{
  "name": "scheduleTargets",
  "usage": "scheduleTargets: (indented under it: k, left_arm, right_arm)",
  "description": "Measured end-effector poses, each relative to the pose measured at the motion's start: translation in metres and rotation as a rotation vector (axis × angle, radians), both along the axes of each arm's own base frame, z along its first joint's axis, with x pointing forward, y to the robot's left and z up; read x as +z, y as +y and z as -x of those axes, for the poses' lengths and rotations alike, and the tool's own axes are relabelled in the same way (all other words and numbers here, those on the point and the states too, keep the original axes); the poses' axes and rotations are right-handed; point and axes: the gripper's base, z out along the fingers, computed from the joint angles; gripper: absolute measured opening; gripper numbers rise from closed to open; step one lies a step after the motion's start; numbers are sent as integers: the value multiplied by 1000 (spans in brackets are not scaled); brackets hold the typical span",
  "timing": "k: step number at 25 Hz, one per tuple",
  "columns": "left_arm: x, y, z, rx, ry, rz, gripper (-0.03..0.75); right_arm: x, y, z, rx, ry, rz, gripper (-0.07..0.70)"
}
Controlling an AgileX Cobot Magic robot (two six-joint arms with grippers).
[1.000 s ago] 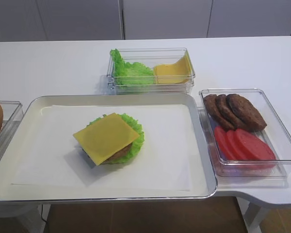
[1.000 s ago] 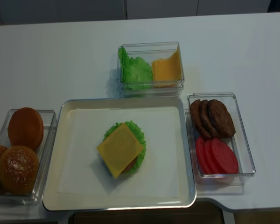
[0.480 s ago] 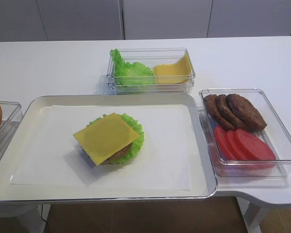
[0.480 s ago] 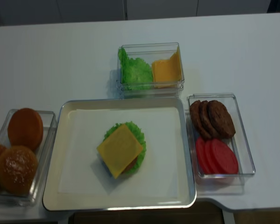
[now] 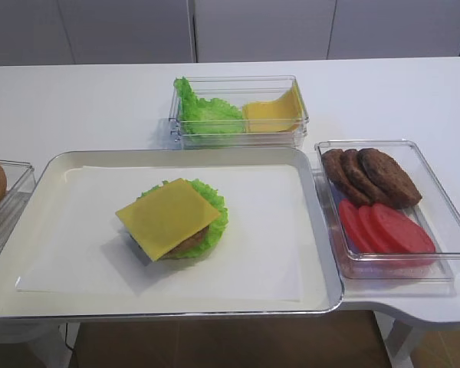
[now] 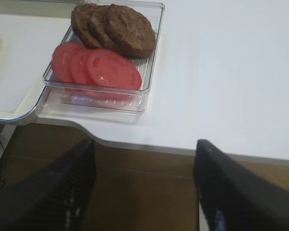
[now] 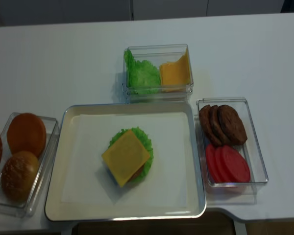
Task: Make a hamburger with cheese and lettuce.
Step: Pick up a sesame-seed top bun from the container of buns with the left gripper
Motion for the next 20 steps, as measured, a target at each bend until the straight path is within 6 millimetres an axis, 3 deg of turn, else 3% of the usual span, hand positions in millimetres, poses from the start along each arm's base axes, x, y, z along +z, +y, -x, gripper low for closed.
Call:
scheduleTargets:
  k: [6, 13, 20]
  left_arm:
    - [20, -5, -1, 10, -66, 21, 179]
    - [38, -16, -10, 38, -190, 176, 177]
    - [46, -50, -21, -46, -194, 238, 176]
  right_arm:
    - [0, 0, 0, 0, 0, 0, 478]
    - [0, 0, 0, 0, 0, 0, 478]
    - [0, 0, 0, 0, 0, 0, 478]
